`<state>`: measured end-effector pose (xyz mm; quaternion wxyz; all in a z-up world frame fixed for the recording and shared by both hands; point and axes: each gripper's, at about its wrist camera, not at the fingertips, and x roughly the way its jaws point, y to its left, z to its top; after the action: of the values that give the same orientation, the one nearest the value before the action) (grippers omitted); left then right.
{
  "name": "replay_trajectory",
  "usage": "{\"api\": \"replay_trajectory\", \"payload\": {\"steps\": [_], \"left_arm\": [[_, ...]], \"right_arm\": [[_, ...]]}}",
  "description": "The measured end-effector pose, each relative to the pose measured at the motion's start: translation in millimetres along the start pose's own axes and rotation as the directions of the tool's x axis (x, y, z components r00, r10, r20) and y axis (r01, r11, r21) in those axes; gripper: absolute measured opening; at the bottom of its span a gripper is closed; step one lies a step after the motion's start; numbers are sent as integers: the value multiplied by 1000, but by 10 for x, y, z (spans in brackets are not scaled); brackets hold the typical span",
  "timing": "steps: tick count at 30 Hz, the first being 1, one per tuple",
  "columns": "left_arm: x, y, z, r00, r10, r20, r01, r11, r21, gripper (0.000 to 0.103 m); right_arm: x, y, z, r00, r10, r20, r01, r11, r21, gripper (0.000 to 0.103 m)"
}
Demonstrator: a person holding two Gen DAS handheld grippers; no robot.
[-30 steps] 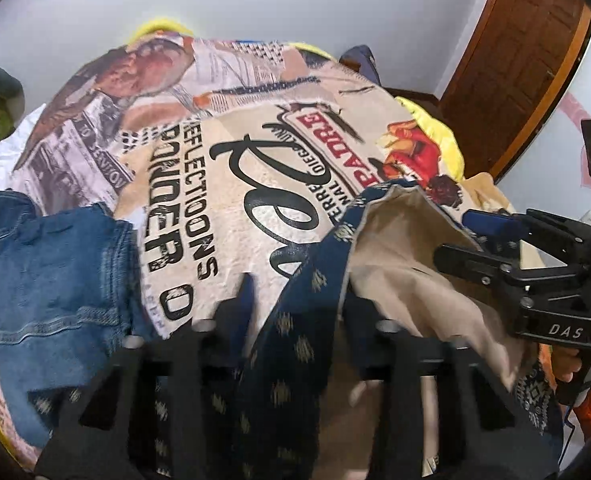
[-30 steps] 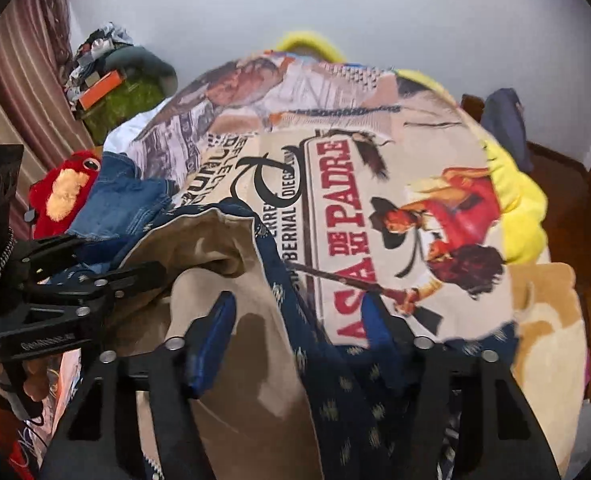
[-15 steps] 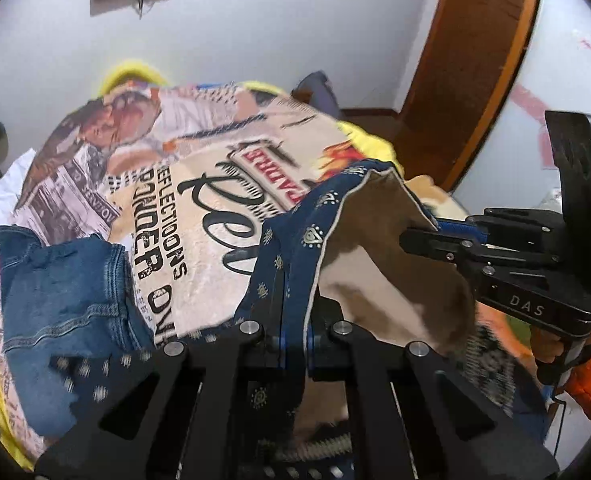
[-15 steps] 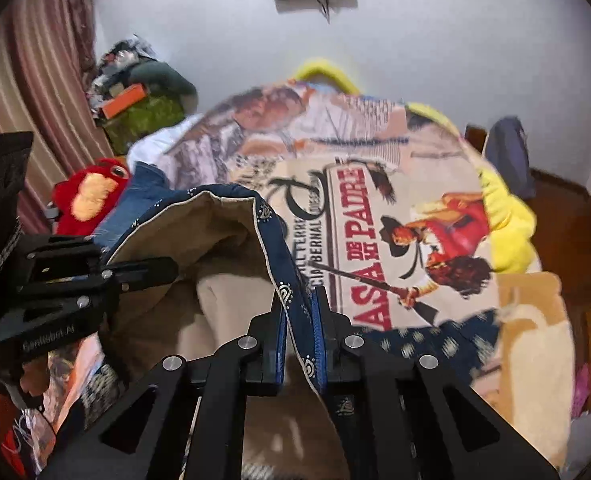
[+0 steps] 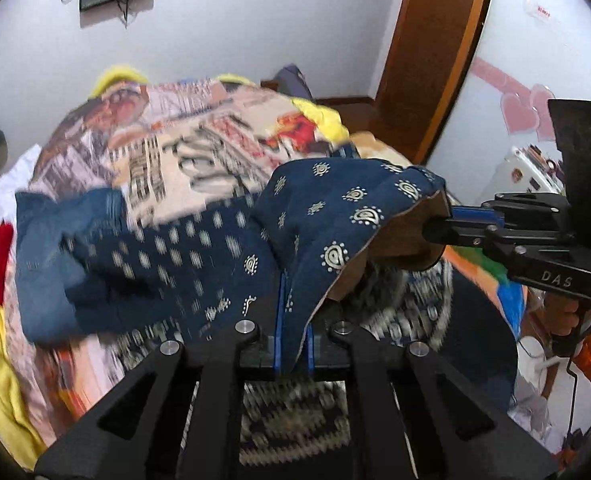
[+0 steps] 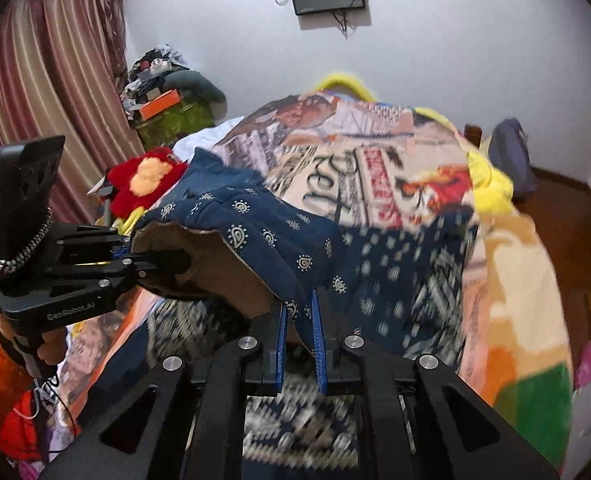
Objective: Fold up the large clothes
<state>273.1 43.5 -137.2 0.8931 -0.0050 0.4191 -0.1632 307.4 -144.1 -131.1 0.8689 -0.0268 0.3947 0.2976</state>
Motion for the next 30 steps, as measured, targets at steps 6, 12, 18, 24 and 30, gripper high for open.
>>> {"api": "replay_trajectory", "payload": {"steps": [6,12,18,24,30], "left_arm": [[103,-122,-530,996,-18,-88,16,1000,-20,7],[158,-150,-926,987,0,-160,-5,999,-31,12],[57,-43,-1252,982,8,-188,-27,995,-95,32],[-237,64,-1179,986,88,-138,-99,992,-78,45],[-312,263,-735,990,128,-55,-133,987,-87,54]], "right_arm": [[-103,65,-549,998,19,-52,-16,999,47,9],[-159,99,-937,995,6,-104,-1,999,40,9],[-276,67,-1117,993,-45,-112,47,999,17,9],[-369,-63,-986,991,-104,-84,106,994,22,10],[-162,-189,-705,981,-164,-103,168,985,26,10]]}}
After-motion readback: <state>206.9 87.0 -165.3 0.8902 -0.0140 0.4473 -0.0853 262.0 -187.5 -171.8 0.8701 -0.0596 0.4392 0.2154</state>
